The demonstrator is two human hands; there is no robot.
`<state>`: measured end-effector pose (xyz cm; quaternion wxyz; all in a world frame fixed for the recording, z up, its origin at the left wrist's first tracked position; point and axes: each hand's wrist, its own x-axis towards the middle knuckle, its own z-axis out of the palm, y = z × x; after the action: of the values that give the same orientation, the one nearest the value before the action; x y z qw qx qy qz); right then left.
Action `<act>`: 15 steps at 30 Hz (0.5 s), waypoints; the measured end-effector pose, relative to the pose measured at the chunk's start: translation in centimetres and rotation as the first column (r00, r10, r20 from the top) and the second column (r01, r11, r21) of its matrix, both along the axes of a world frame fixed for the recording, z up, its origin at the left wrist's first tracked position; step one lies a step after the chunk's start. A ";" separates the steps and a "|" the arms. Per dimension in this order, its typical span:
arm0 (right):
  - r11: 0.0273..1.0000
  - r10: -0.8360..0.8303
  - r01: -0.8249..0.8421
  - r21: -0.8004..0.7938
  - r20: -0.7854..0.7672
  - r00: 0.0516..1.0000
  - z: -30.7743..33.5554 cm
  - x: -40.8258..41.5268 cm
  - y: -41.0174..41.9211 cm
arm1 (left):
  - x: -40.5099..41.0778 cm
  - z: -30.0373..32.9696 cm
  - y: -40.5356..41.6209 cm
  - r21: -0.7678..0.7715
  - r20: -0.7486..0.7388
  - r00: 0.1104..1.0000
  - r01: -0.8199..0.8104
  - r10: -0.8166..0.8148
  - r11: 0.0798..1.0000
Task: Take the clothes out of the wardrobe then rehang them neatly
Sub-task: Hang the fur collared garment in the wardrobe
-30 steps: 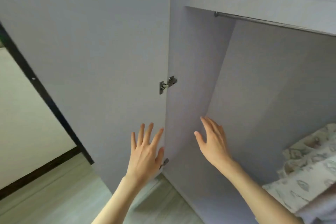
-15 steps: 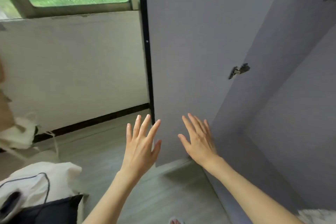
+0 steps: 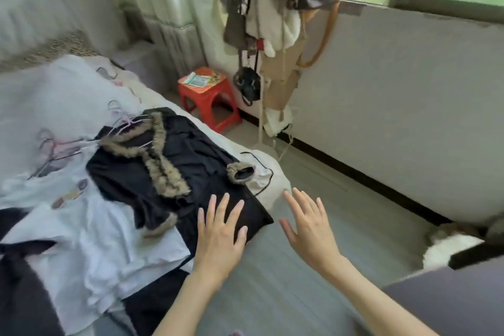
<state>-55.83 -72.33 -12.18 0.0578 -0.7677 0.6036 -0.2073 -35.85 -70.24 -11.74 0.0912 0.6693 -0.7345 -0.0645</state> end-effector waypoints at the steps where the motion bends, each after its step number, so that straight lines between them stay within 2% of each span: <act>1: 0.998 0.061 -0.061 0.004 -0.007 0.998 -0.2 1.9 -0.7 | 1.8 -0.2 0.7 0.013 0.005 0.998 -0.058 0.058 0.998; 7: 0.940 0.331 -0.323 0.114 -0.063 0.942 -1.2 13.3 -3.3 | 12.3 -2.2 3.8 0.138 -0.040 0.927 -0.364 0.372 0.921; 15: 0.852 0.460 -0.440 0.284 -0.002 0.888 -4.8 25.4 -4.3 | 23.2 -5.9 5.0 0.236 -0.137 0.843 -0.482 0.520 0.844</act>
<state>-30.44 -76.59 -16.96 0.1898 -0.8786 0.4317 -0.0751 -12.67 -65.22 -17.60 0.1115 0.8343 -0.5110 -0.1742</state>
